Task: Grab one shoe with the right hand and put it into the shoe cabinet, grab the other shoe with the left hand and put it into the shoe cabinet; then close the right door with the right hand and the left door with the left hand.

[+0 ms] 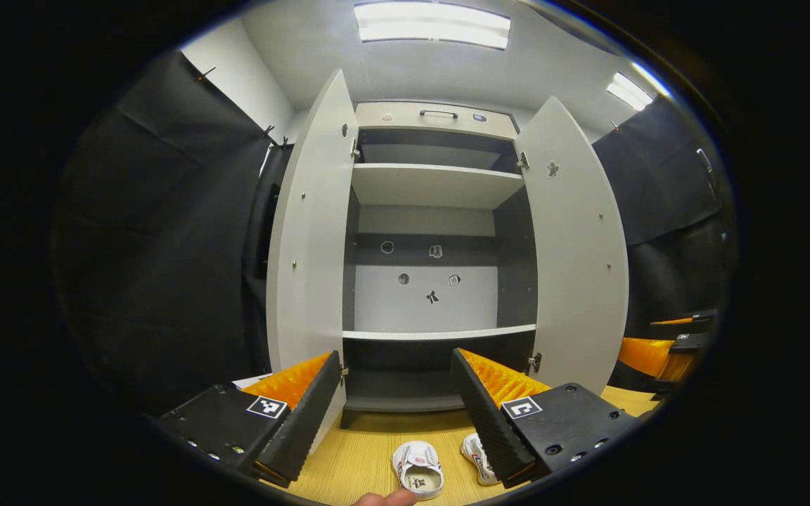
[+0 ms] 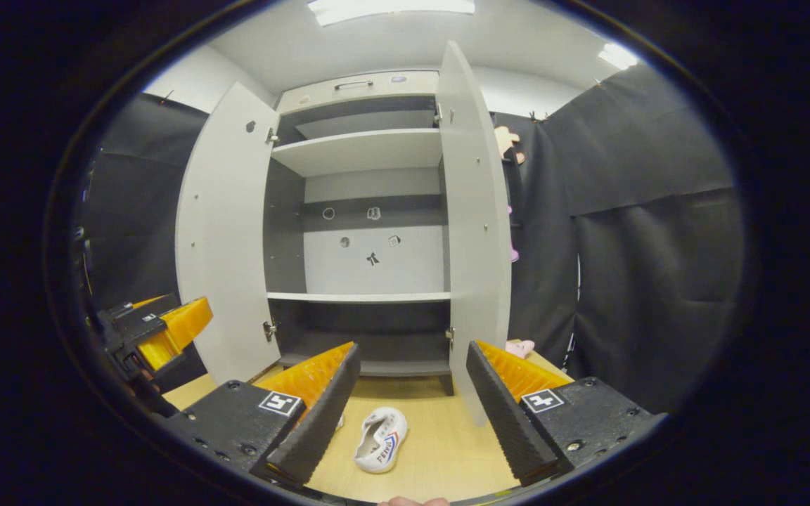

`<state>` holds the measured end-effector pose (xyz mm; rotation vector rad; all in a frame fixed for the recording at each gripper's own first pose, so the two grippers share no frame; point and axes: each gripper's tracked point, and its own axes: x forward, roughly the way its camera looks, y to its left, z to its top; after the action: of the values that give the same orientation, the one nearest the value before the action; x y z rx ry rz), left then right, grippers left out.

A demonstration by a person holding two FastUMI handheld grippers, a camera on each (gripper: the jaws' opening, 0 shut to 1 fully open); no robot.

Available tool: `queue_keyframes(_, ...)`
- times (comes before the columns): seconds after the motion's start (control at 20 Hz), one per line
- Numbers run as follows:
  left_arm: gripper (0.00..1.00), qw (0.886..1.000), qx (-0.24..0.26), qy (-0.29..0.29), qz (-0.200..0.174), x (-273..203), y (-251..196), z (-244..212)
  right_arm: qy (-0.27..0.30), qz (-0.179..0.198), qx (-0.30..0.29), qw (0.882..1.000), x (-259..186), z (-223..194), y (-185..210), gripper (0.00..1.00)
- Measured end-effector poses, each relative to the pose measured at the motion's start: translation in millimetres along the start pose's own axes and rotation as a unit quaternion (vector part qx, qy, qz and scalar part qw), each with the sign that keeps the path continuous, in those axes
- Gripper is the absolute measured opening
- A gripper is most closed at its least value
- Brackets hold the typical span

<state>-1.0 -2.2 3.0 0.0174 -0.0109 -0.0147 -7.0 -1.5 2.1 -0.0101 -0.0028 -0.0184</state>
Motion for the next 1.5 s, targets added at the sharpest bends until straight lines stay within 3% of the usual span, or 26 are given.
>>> queue_keyframes(0.25,0.95,1.000,-0.003,0.002,-0.007,1.4,-4.9,-2.5,-0.003,-0.002,-0.005,1.000,-0.4,1.6,-0.5,0.94)
queue_keyframes(0.3,0.95,1.000,-0.002,0.001,-0.007,1.6,-5.3,-2.3,-0.002,-0.001,-0.005,1.000,0.1,1.5,-0.2,0.99)
queue_keyframes(1.05,0.95,1.000,0.001,0.002,0.003,2.4,4.9,-4.3,0.004,0.001,-0.005,1.000,6.3,-3.0,4.8,0.99)
queue_keyframes(1.3,0.95,1.000,0.000,0.002,0.006,3.3,10.1,-4.6,0.035,0.018,-0.003,0.999,24.5,-30.1,20.9,0.99)
queue_keyframes(1.5,0.95,1.000,-0.003,0.008,0.009,1.9,15.2,-8.6,0.080,0.038,-0.004,0.996,47.7,-78.1,38.7,0.99)
